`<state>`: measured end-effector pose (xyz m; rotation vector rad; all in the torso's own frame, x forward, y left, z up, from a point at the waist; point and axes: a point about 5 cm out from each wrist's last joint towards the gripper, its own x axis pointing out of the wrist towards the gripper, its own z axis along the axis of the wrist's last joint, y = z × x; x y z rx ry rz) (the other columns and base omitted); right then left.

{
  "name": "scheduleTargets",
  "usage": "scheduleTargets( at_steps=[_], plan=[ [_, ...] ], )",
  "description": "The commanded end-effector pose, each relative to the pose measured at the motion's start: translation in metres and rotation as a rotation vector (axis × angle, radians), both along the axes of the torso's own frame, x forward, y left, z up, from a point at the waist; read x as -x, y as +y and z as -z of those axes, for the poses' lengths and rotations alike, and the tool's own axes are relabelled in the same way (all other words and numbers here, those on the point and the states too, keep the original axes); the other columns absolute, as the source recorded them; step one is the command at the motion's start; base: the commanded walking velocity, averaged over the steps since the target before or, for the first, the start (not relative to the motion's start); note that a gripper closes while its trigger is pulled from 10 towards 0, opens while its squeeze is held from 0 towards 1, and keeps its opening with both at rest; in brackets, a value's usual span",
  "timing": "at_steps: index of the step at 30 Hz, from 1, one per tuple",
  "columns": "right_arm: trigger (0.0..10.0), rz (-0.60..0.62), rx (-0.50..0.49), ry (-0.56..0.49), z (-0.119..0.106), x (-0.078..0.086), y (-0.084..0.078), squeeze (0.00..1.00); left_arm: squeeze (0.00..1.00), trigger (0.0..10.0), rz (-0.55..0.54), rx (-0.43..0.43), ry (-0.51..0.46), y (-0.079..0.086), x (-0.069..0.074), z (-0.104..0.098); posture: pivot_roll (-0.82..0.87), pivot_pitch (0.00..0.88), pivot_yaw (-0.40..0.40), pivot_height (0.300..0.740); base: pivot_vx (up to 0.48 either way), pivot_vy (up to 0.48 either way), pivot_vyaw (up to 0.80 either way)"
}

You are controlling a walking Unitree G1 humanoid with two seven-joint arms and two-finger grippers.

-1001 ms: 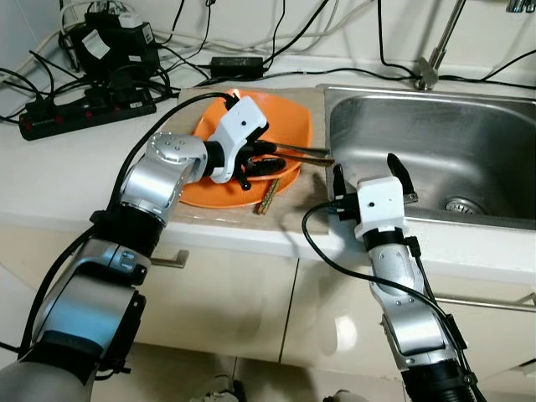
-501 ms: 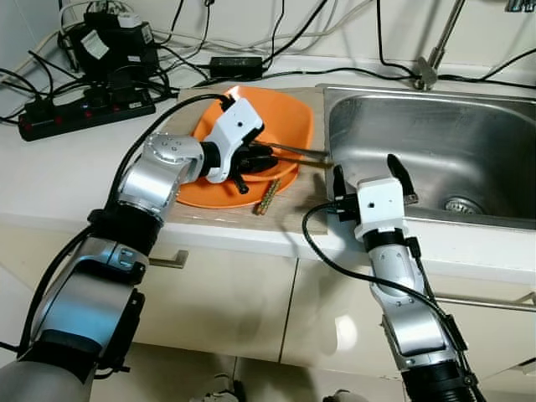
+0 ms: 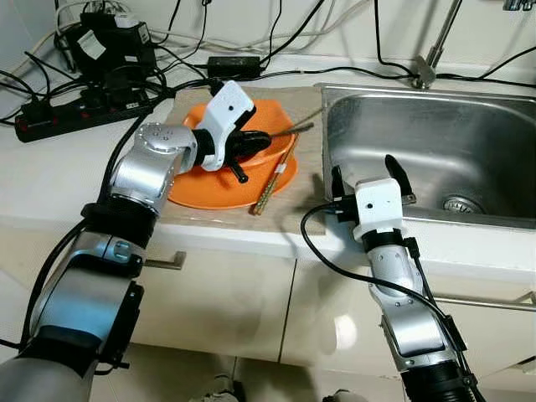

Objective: Kitchen organization

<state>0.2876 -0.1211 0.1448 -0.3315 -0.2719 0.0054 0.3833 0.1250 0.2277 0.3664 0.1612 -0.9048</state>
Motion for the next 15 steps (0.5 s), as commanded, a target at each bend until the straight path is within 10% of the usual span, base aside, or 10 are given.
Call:
scheduleTargets(
  at_steps=[1,15],
  plan=[
    [10.0,0.003,0.002,-0.006,-0.002,0.002,-0.001,0.00,0.00,0.0,-0.020,-0.003,0.040,0.004,0.000,0.006,-0.02,0.019,0.039,0.707,0.000,0.000,0.00],
    [10.0,-0.006,0.002,-0.006,-0.003,0.000,0.000,0.00,0.00,0.0,-0.060,0.030,-0.015,0.009,-0.003,-0.011,-0.01,0.017,0.036,0.707,0.000,0.000,0.00]
  ],
)
